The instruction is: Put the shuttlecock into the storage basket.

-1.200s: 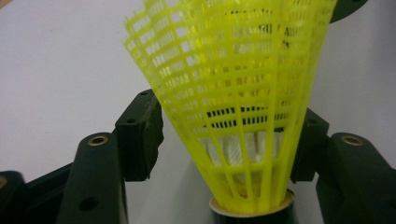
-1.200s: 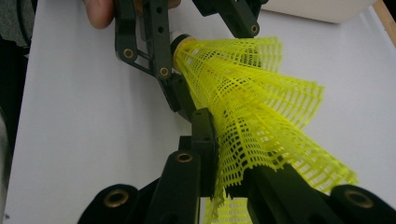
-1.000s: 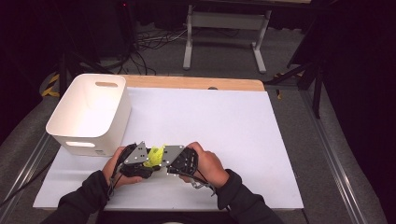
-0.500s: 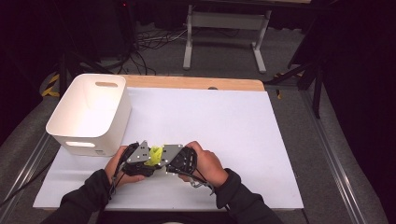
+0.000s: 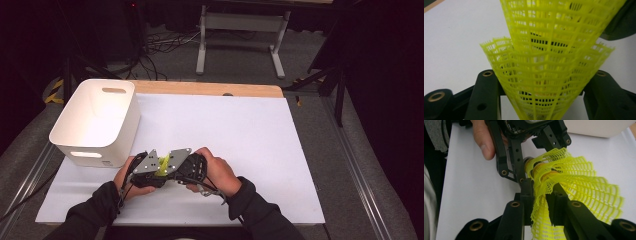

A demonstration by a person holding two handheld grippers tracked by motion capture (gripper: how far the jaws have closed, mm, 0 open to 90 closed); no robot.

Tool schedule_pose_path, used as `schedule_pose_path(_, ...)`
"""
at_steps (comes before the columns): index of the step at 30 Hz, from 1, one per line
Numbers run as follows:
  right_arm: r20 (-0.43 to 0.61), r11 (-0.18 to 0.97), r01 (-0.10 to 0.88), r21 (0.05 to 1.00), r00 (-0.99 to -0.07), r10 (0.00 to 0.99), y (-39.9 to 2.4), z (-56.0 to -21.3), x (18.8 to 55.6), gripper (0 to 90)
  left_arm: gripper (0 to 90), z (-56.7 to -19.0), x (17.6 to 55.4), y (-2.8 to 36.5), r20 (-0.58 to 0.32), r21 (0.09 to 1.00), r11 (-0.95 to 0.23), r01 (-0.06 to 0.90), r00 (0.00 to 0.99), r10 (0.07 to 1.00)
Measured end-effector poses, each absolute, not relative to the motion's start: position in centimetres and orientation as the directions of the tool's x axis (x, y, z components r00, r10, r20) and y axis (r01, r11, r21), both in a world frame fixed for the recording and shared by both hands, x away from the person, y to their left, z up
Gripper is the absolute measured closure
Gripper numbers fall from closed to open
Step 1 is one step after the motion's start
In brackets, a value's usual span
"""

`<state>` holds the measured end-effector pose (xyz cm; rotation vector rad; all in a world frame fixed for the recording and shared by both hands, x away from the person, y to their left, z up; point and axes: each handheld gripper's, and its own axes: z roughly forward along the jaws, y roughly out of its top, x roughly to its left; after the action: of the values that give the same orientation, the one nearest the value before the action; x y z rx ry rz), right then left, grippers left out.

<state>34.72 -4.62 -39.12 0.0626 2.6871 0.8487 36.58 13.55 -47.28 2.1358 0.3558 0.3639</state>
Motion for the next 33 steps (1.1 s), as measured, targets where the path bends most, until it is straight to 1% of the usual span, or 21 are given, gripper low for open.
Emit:
schedule_pose_path(1, -0.283, 0.817, -0.050, 0.574, -0.949, 0.140, -4.6, -39.1, 34.8, 75.8, 50.7, -47.2, 36.7, 13.6, 0.147, 0.831, -0.547, 0.098, 0.911, 0.386)
schedule_pose_path(4, -0.277, 0.812, -0.046, 0.582, -0.950, 0.145, -4.5, -39.1, 34.7, 74.8, 51.1, -47.2, 36.6, 13.6, 0.146, 0.835, -0.541, 0.099, 0.908, 0.392)
schedule_pose_path(6, -0.274, 0.811, -0.049, 0.584, -0.951, 0.140, -4.5, -39.0, 34.7, 74.3, 50.9, -47.2, 36.6, 13.7, 0.130, 0.844, -0.526, 0.106, 0.911, 0.392)
schedule_pose_path(7, -0.267, 0.807, -0.043, 0.590, -0.953, 0.145, -4.5, -38.9, 34.7, 72.6, 51.3, -47.1, 36.6, 13.7, 0.139, 0.848, -0.521, 0.095, 0.910, 0.391)
schedule_pose_path(9, -0.255, 0.796, -0.042, 0.604, -0.956, 0.143, -4.5, -38.7, 34.7, 69.6, 51.4, -47.0, 36.5, 13.8, 0.120, 0.862, -0.497, 0.097, 0.914, 0.387)
schedule_pose_path(10, -0.254, 0.795, -0.042, 0.605, -0.957, 0.143, -4.4, -38.6, 34.6, 68.6, 51.4, -47.0, 36.5, 13.7, 0.131, 0.865, -0.494, 0.086, 0.912, 0.388)
schedule_pose_path(12, -0.261, 0.797, -0.046, 0.602, -0.955, 0.142, -4.3, -38.3, 34.5, 63.7, 51.9, -46.9, 36.5, 13.7, 0.130, 0.874, -0.480, 0.080, 0.912, 0.389)
schedule_pose_path(18, -0.268, 0.787, -0.047, 0.615, -0.951, 0.153, -4.4, -37.5, 34.2, 53.5, 52.4, -46.8, 36.5, 14.0, 0.131, 0.890, -0.450, 0.075, 0.903, 0.409)
schedule_pose_path(20, -0.278, 0.788, -0.049, 0.613, -0.948, 0.157, -4.5, -37.3, 34.1, 51.5, 52.5, -46.7, 36.5, 14.2, 0.137, 0.892, -0.448, 0.069, 0.902, 0.410)
schedule_pose_path(22, -0.289, 0.788, -0.052, 0.613, -0.943, 0.163, -4.5, -37.2, 34.0, 47.0, 52.5, -46.7, 36.5, 14.2, 0.129, 0.894, -0.443, 0.074, 0.903, 0.411)
schedule_pose_path(25, -0.294, 0.795, -0.048, 0.605, -0.941, 0.167, -4.5, -37.1, 34.0, 46.3, 52.7, -46.7, 36.4, 14.1, 0.136, 0.894, -0.444, 0.068, 0.901, 0.412)
schedule_pose_path(26, -0.305, 0.797, -0.052, 0.601, -0.937, 0.169, -4.5, -37.1, 34.0, 44.5, 52.7, -46.6, 36.4, 14.2, 0.137, 0.894, -0.443, 0.067, 0.901, 0.411)
schedule_pose_path(29, -0.293, 0.788, -0.032, 0.615, -0.937, 0.190, -4.8, -36.8, 34.1, 39.1, 52.7, -46.6, 36.5, 14.3, 0.136, 0.897, -0.438, 0.067, 0.899, 0.416)
schedule_pose_path(31, -0.297, 0.787, -0.021, 0.616, -0.932, 0.207, -4.9, -36.6, 34.0, 33.8, 52.9, -46.6, 36.4, 14.3, 0.135, 0.897, -0.437, 0.067, 0.900, 0.415)
schedule_pose_path(33, -0.282, 0.780, -0.021, 0.626, -0.938, 0.201, -5.1, -36.3, 33.9, 31.8, 52.5, -46.6, 36.5, 14.3, 0.137, 0.897, -0.437, 0.065, 0.899, 0.415)
